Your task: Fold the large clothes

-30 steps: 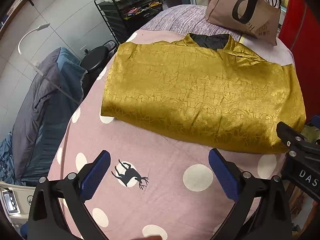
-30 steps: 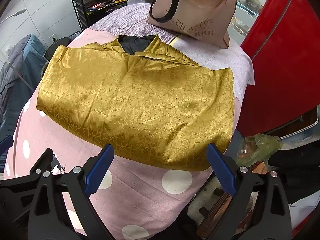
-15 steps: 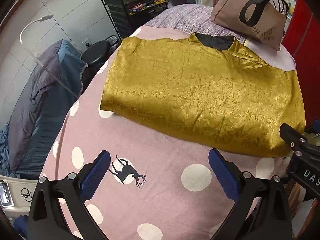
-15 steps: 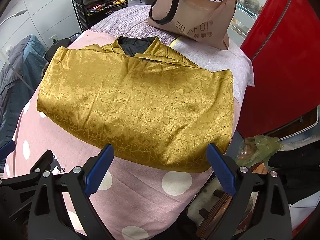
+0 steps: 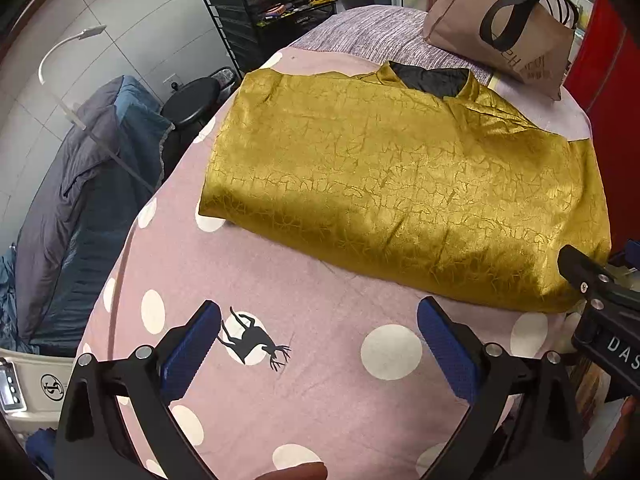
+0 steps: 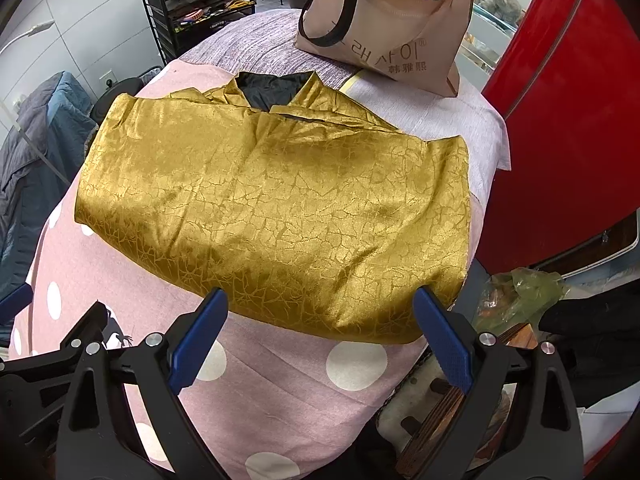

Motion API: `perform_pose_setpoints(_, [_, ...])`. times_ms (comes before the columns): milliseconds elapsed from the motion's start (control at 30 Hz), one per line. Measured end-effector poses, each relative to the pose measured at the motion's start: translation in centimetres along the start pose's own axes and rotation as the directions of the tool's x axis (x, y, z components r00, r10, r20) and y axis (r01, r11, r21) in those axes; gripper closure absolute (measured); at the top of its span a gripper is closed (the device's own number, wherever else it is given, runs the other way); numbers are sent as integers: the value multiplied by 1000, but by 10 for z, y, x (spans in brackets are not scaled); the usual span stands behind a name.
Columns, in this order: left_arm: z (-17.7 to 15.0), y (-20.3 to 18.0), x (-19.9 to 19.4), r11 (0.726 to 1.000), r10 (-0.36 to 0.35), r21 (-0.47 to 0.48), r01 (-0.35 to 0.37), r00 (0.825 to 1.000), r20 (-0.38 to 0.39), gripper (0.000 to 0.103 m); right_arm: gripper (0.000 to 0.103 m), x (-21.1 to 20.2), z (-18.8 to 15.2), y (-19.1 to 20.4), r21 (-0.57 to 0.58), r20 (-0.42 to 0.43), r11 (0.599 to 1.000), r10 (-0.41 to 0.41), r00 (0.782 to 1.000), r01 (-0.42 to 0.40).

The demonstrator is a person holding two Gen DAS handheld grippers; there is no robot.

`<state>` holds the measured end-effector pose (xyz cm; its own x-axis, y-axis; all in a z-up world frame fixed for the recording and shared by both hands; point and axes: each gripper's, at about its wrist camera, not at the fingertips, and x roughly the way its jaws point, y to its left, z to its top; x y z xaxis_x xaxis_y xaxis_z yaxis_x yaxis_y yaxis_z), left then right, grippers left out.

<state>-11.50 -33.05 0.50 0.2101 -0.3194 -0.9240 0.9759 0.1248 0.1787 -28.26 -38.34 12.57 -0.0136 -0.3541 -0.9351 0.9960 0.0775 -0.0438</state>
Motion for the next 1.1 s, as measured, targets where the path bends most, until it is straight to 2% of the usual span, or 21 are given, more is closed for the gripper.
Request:
perform_pose_setpoints(400, [-4, -5, 0, 999, 34, 38, -34, 999, 3, 6, 11, 1, -2, 3, -12, -2, 1000, -2, 1000, 2])
perform_pose_setpoints(1100, [-4, -6, 2, 999, 30, 42, -30, 1000, -4, 6, 11, 2, -4, 4, -16, -8, 1000, -5, 1000, 5])
